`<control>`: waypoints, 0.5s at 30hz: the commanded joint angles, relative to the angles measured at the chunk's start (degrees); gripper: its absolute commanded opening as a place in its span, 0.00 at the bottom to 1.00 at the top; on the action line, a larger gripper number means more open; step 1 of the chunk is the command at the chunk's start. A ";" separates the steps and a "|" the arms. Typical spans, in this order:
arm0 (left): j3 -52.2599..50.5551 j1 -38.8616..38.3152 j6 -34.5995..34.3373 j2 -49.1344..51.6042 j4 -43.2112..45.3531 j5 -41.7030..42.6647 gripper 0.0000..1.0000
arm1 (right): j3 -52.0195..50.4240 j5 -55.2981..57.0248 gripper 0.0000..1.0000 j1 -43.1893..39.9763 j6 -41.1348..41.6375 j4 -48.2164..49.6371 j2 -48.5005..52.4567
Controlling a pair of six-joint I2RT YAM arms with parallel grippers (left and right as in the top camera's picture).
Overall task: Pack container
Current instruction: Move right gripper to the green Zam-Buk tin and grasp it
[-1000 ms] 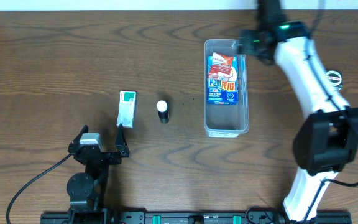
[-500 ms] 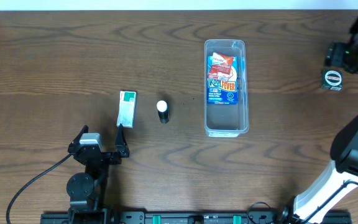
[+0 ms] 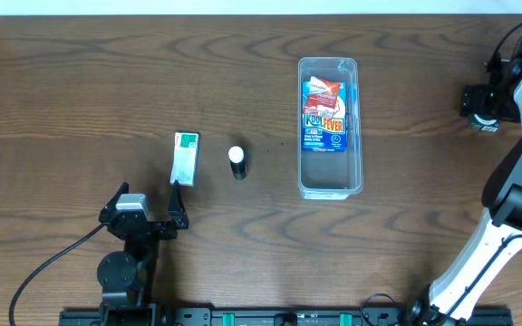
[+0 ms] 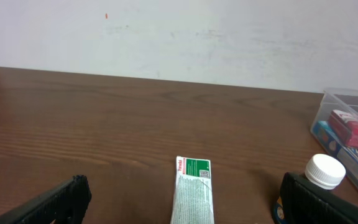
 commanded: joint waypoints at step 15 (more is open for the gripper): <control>-0.90 0.20 0.37 -0.02 -2.01 0.83 0.98 | -0.02 -5.60 0.93 -2.54 -2.69 3.04 2.25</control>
